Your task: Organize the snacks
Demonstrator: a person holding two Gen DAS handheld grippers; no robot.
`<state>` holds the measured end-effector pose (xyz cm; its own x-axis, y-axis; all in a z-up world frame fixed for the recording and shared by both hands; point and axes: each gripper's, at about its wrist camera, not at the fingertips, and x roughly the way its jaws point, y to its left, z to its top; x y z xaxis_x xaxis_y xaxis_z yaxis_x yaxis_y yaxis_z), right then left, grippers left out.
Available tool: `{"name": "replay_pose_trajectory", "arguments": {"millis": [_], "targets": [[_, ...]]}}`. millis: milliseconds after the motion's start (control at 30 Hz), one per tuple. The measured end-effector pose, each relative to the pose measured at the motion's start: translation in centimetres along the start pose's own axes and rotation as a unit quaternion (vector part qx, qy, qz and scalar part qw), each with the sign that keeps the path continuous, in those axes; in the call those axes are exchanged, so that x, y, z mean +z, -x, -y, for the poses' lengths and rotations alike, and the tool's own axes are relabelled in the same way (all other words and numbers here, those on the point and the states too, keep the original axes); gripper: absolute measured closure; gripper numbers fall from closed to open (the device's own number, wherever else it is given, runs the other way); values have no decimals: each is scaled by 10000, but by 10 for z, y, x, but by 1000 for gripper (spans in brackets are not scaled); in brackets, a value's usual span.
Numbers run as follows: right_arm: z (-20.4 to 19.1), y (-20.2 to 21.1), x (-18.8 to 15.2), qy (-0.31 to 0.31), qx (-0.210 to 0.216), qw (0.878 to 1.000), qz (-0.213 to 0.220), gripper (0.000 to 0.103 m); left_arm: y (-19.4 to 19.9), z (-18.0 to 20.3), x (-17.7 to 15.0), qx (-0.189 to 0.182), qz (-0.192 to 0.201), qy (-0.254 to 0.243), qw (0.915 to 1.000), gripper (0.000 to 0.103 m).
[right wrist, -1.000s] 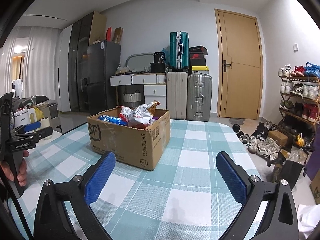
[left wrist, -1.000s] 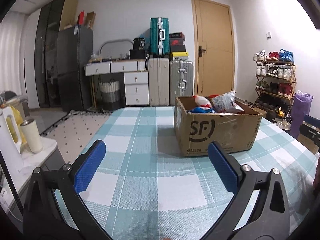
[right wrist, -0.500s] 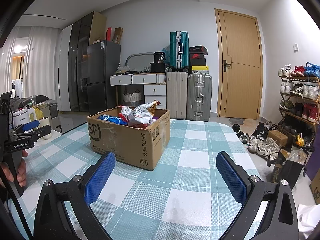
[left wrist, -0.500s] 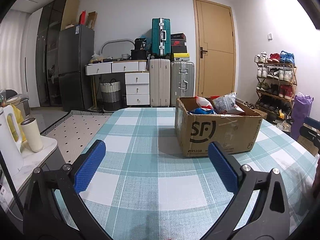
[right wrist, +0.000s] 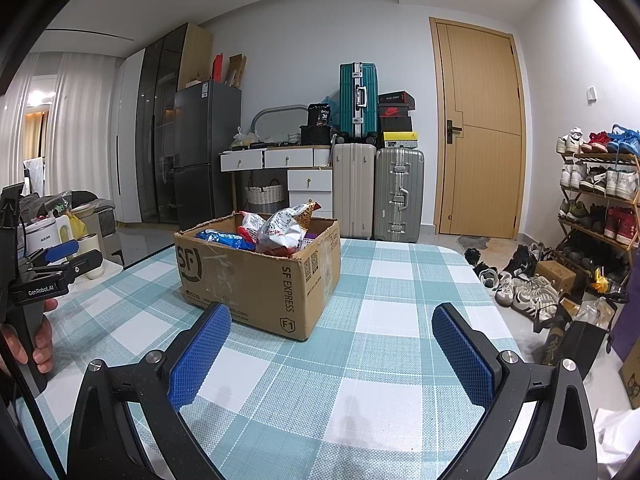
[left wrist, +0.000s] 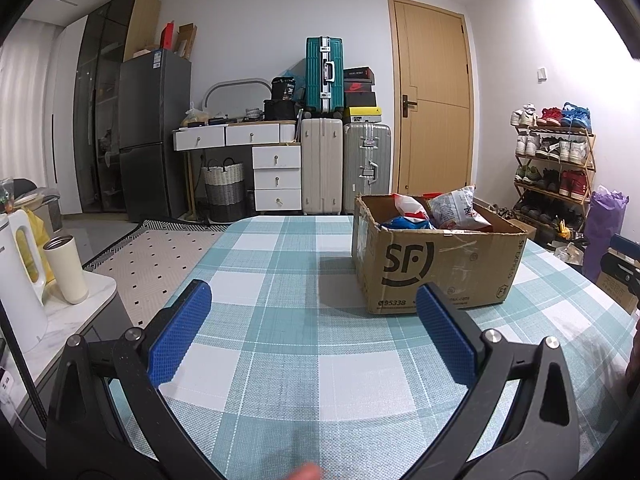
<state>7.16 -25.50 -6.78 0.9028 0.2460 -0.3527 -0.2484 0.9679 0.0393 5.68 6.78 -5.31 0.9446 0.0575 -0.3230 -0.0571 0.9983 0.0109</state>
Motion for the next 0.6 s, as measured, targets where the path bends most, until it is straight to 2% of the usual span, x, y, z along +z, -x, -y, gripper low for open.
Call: {"name": "replay_pose_trajectory", "arguments": {"millis": [600], "targets": [[0,-1,0,2,0,10000,-1,0,1,-1,0,8,11,7,10000,1]]}}
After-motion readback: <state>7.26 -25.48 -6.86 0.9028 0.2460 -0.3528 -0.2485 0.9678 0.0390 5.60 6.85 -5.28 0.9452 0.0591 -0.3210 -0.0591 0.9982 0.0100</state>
